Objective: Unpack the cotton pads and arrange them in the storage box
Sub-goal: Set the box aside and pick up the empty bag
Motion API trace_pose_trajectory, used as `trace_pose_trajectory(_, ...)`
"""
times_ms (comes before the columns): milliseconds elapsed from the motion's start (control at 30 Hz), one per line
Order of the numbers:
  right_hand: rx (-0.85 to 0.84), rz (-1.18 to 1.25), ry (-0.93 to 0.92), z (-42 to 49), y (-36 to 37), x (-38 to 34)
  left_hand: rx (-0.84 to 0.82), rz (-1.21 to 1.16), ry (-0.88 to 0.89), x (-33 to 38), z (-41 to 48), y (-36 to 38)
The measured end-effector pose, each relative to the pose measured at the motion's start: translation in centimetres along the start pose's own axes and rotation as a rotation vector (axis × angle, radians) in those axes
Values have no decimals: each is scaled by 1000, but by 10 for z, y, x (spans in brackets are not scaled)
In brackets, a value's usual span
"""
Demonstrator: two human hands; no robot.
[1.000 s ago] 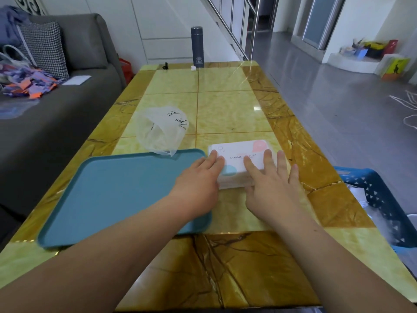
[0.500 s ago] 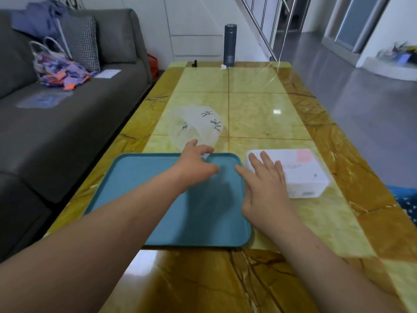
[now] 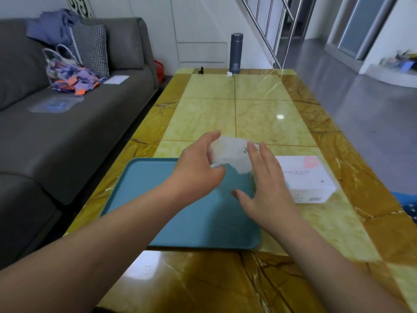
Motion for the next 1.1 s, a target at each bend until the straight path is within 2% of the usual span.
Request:
trace_pose_trajectory(100,64,91,107,0,-24,-6,-80,-59,50,32,-20,-14)
trace_pose_trajectory(200,153,359,198,-5,-54,-15,-109,-67,30,52,-34,-28)
trace_pose_trajectory(267,127,534,270,-11,-64,-19,-74,-26,13,61,-41,-34)
trace_pose_trajectory(367,143,623,323,-29,-91,-19,10,88,62,82,-53,-33)
trace_pose_trajectory(500,185,718,395,-61,-126,-4,-135,109,134,116,-68,21)
trace_pose_trajectory(633,148,735,371,-88,-153,4,-284,-78,154,146,-81,83)
trace_pose_trajectory(767,156,779,389,-121,-182,34,-293,-143,132,167,-84,122)
trace_pose_trajectory(833,193,712,343,-132,-198,49,-230,-200,117,174,-84,128)
trace_pose_trajectory(867,196,598,319,-143,-209,59,-223,-216,108,177,-87,140)
trace_pose_trajectory(967,69,345,218,-163,-223,78,-257,-332,39,188,-101,179)
trace_pose_trajectory(1033,75,295,288,-181,-234,105,-314,-484,-40,199,-117,216)
trace_pose_trajectory(1100,200,162,397,-198,-255,138,-414,-594,-105,211,-131,257)
Point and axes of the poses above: each hand's wrist, its own z-axis towards the middle knuckle, its own y-axis out of the palm, x = y × z, the point moved 9 cm from there along z, towards the middle knuckle, and after that the axes turned 9 degrees about -z, right-handed, at the moved point
